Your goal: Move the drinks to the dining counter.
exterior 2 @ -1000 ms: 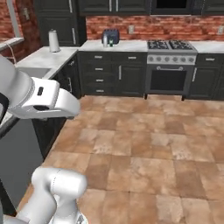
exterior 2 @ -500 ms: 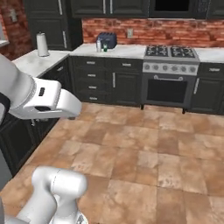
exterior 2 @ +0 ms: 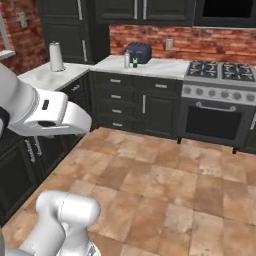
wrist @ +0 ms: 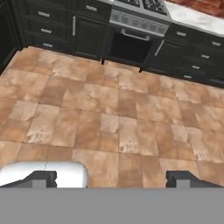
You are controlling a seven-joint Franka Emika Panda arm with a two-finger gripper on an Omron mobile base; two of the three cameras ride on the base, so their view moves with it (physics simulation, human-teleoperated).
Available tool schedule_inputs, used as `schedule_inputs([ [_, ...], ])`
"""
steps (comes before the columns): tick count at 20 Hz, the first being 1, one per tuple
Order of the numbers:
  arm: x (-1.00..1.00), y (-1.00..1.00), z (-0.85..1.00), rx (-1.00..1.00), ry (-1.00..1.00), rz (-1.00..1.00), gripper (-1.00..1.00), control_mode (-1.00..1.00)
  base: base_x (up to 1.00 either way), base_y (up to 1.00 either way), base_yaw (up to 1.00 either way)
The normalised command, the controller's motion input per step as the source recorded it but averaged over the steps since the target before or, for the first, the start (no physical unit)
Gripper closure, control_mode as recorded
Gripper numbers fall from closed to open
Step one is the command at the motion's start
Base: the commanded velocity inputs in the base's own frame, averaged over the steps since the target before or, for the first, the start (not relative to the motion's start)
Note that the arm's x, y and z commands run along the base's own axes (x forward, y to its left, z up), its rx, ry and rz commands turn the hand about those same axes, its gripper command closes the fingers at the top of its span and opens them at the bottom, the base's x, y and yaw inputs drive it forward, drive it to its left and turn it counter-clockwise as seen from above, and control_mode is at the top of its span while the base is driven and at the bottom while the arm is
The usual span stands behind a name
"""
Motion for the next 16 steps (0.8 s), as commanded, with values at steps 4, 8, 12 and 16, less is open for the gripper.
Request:
schedule_inputs([
  [4, 0.00, 0.00, 0.00, 0.00, 0.00, 0.00, -1.00, 1.00, 1.00, 0.00, 0.30],
  [8, 0.00, 0.00, 0.00, 0.00, 0.00, 0.00, -1.00, 1.00, 1.00, -0.30, 0.28],
  [12, 0.00, 0.00, 0.00, 0.00, 0.00, 0.00, -1.00, 1.00, 1.00, -0.05, 0.25],
  [16, 0.00, 0.00, 0.00, 0.00, 0.00, 0.00, -1.00, 1.00, 1.00, 0.00, 0.26],
])
